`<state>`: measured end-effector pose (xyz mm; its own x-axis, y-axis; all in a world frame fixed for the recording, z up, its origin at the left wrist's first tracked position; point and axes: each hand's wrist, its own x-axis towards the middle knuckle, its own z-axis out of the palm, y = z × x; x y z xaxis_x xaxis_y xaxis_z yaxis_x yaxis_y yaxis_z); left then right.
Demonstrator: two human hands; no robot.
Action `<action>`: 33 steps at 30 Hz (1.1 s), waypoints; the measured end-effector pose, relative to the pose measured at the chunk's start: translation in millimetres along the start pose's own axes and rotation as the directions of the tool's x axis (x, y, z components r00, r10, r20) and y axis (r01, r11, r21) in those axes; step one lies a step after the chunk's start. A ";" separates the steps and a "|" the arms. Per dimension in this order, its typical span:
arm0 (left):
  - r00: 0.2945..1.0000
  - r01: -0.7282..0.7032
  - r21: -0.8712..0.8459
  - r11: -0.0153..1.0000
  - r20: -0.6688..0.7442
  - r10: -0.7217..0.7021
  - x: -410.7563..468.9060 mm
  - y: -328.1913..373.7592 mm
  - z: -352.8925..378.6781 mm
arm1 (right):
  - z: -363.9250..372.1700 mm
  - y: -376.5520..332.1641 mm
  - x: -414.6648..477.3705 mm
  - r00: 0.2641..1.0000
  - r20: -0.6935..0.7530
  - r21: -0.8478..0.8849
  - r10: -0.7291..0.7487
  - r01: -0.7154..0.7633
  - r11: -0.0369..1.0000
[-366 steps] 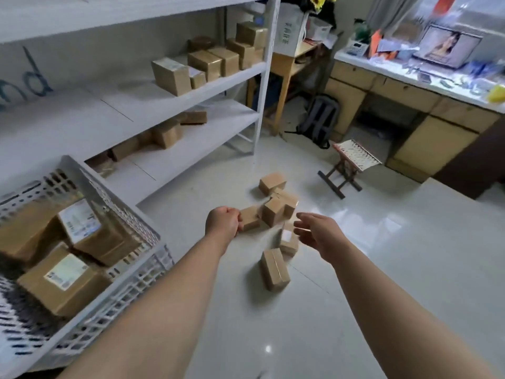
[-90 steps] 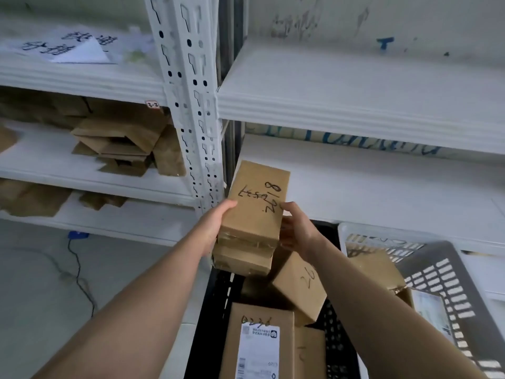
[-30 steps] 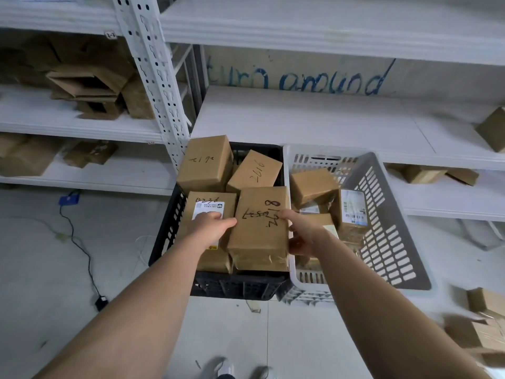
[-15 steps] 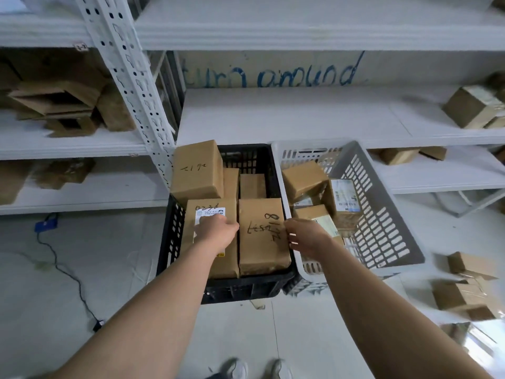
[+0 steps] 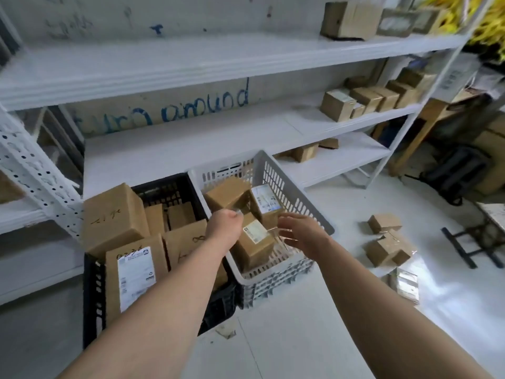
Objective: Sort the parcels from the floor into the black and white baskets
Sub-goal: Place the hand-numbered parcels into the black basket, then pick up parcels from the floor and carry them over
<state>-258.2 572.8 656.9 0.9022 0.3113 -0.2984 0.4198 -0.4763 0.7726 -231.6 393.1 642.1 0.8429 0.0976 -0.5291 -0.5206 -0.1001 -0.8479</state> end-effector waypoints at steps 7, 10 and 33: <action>0.981 -0.125 -0.025 0.992 0.149 0.127 -14.4 101.5 129.3 | -157.4 6.4 -19.1 0.976 -0.217 0.108 -0.034 0.059 0.992; 0.968 -0.173 -0.008 0.985 0.181 0.171 -22.4 143.6 201.6 | -238.4 14.4 -26.1 0.952 -0.305 0.131 -0.010 0.052 0.990; 0.859 -0.158 0.099 0.982 0.505 0.087 44.6 340.5 609.0 | -652.5 60.6 84.1 0.826 -0.509 0.357 0.244 -0.055 0.932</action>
<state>-15.1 -76.2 565.4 0.8609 -0.1895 -0.4721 0.2799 -0.5985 0.7506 -103.8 -250.8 568.2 0.6381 -0.4478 -0.6263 -0.5803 0.2549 -0.7735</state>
